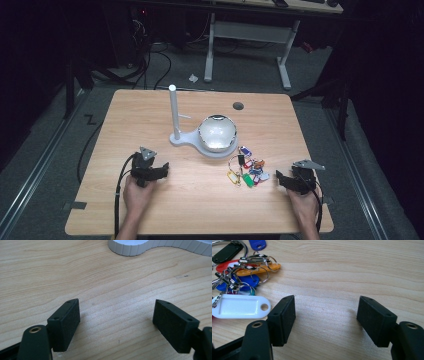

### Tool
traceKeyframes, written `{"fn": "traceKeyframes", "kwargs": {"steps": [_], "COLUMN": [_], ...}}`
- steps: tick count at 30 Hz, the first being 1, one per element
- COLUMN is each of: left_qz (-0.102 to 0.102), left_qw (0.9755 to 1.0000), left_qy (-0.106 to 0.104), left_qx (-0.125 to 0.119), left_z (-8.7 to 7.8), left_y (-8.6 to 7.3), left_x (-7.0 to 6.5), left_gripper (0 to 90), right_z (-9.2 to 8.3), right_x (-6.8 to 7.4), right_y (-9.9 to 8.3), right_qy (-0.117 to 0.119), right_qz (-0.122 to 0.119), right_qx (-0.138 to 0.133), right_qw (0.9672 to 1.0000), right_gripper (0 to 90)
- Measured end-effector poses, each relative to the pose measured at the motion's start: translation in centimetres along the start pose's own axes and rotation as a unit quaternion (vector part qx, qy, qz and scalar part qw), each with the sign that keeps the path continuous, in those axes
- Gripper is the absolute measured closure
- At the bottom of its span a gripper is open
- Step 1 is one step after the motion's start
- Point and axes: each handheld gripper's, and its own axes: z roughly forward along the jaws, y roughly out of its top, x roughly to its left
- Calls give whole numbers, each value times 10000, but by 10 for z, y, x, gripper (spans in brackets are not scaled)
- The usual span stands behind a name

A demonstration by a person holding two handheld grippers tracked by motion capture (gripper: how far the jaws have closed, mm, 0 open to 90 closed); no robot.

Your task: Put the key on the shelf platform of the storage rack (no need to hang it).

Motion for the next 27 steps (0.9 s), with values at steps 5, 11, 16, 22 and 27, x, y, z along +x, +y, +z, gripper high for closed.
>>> {"fn": "traceKeyframes", "kwargs": {"steps": [5, 11, 16, 22, 27], "left_qz": [-22, -11, -9, -6, -7], "left_qw": [10000, 10000, 10000, 10000, 10000], "left_qy": [9, 4, 3, 2, 2], "left_qx": [-3, -2, -2, -4, -3], "left_z": [0, 0, 0, 0, 0], "left_y": [0, 0, 0, 0, 0], "left_x": [0, 0, 0, 0, 0], "left_gripper": [222, 222, 222, 222, 222], "right_z": [-2, -9, -18, -27, -26], "right_x": [-1, 1, 6, 21, 32], "right_y": [0, 0, 1, 7, 11], "right_qy": [35, 270, 415, 641, 761], "right_qz": [61, 153, 93, -154, -319], "right_qx": [20, 69, -86, -147, -159], "right_qw": [10000, 9995, 9991, 9977, 9965], "right_gripper": [348, 359, 363, 381, 384]}}
